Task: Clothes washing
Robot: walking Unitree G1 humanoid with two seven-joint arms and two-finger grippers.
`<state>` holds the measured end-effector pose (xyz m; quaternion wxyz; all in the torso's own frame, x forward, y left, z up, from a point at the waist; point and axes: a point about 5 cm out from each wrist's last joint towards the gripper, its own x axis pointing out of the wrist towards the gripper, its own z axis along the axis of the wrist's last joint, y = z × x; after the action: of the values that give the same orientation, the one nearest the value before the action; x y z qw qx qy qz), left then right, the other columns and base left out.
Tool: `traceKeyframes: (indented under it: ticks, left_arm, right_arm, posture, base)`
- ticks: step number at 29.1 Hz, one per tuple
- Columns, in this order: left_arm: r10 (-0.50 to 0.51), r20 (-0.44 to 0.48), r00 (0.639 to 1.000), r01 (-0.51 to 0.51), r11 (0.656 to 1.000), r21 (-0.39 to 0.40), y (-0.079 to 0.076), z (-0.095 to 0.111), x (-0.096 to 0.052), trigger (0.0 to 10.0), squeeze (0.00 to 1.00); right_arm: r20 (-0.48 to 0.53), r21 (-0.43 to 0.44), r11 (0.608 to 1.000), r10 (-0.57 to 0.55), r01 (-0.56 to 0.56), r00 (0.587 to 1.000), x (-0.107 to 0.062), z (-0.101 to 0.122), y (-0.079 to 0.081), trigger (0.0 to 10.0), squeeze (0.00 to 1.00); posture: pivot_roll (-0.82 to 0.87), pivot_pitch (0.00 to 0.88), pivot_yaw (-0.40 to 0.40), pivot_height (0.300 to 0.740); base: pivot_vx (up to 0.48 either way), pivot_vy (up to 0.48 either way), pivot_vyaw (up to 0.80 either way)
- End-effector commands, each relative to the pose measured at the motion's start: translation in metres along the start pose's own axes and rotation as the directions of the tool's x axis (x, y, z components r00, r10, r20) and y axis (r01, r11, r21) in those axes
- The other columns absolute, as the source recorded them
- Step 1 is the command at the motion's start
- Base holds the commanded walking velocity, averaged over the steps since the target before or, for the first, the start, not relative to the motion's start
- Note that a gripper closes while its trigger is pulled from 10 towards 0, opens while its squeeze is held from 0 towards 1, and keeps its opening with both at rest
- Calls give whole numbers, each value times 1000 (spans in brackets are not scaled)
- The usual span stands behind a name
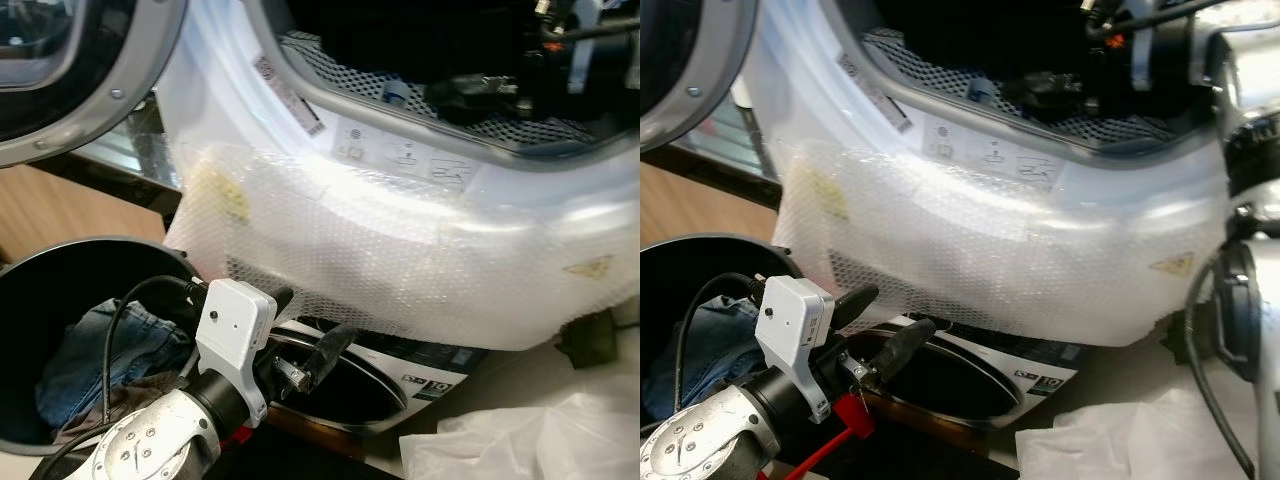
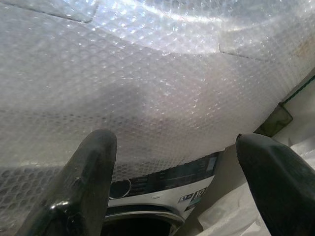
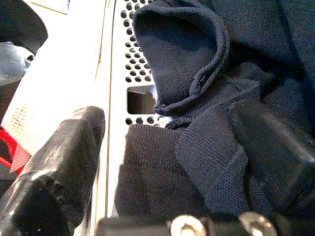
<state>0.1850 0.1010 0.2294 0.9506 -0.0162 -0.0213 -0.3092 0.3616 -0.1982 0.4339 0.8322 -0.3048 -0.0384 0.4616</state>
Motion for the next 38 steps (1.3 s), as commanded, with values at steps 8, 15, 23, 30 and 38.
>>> traceKeyframes:
  ticks: [8,15,23,30,38]
  left_arm:
    - [-26,1,1000,26,1000,-5,-4,0,-1,10000,0]
    - [-36,5,999,36,999,-6,-3,1,2,10000,0]
    - [-32,7,999,32,999,-9,-4,1,2,10000,0]
    - [-27,11,1000,27,1000,-10,-3,1,3,10000,0]
    - [-31,17,999,31,999,-14,-3,1,5,10000,0]
  right_arm:
    - [13,-30,998,-56,56,998,-43,2,-9,10000,0]
    - [55,-163,986,-31,39,998,-43,17,-2,10000,0]
    - [131,-126,991,-30,47,991,-30,20,7,10000,0]
    - [225,-90,994,-46,68,973,-5,23,32,10000,0]
    - [251,-56,987,-133,151,959,6,29,52,10000,0]
  posture:
    - [39,175,-211,740]
    - [32,176,-207,740]
    - [34,178,-210,740]
    - [29,176,-213,740]
    - [17,169,-217,740]
  base:
    - [0,0,0]
    - [0,0,0]
    - [0,0,0]
    - [0,0,0]
    - [0,0,0]
